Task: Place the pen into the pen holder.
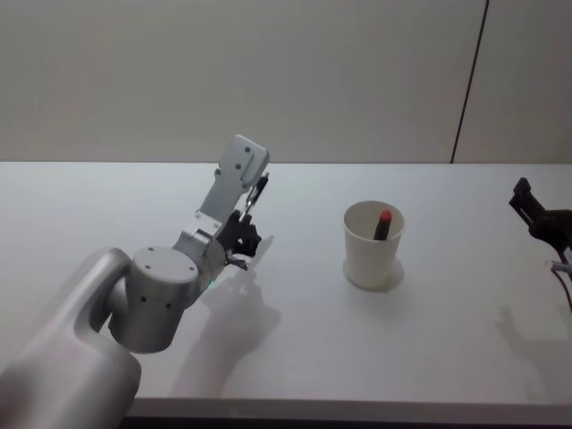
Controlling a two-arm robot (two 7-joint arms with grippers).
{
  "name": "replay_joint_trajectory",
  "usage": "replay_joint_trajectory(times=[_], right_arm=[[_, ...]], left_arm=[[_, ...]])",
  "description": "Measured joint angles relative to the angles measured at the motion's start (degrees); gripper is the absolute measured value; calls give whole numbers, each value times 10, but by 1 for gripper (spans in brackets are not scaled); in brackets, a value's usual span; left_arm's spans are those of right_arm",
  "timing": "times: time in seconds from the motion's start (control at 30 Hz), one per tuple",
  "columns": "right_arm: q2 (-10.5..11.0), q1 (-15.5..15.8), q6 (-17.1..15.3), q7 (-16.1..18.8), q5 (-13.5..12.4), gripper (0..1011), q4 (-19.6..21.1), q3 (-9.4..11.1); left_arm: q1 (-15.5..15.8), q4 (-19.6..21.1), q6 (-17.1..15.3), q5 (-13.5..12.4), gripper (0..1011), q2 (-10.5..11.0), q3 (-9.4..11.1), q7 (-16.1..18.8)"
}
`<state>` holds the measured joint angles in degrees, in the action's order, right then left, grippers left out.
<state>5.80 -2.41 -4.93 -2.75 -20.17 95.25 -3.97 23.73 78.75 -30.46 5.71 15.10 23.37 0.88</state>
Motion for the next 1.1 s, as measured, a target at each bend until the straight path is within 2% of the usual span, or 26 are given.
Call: replay_joint_trajectory(times=[0.33,0.5,0.63,0.7,0.77,0.93,1.03,1.1], right_arm=[[0,0,0,0,0,1002,0,0],[0,0,0,0,0,1002,0,0],[0,0,0,0,0,1002,0,0],[0,0,0,0,0,1002,0,0],[0,0,0,0,0,1002,0,0],[0,0,0,0,0,1002,0,0],[0,0,0,0,0,1002,0,0],[0,0,0,0,0,1002,0,0]], left_arm=[[-22,46,63,-15,129,14,-5,17],[-33,64,118,-23,130,20,-6,19],[-37,69,148,-25,130,22,-7,18],[-40,71,182,-27,130,24,-7,14],[-41,72,190,-27,130,24,-7,13],[-43,69,266,-25,130,25,-8,-6],[-43,66,293,-21,130,24,-8,-15],[-43,61,323,-15,130,24,-9,-27]])
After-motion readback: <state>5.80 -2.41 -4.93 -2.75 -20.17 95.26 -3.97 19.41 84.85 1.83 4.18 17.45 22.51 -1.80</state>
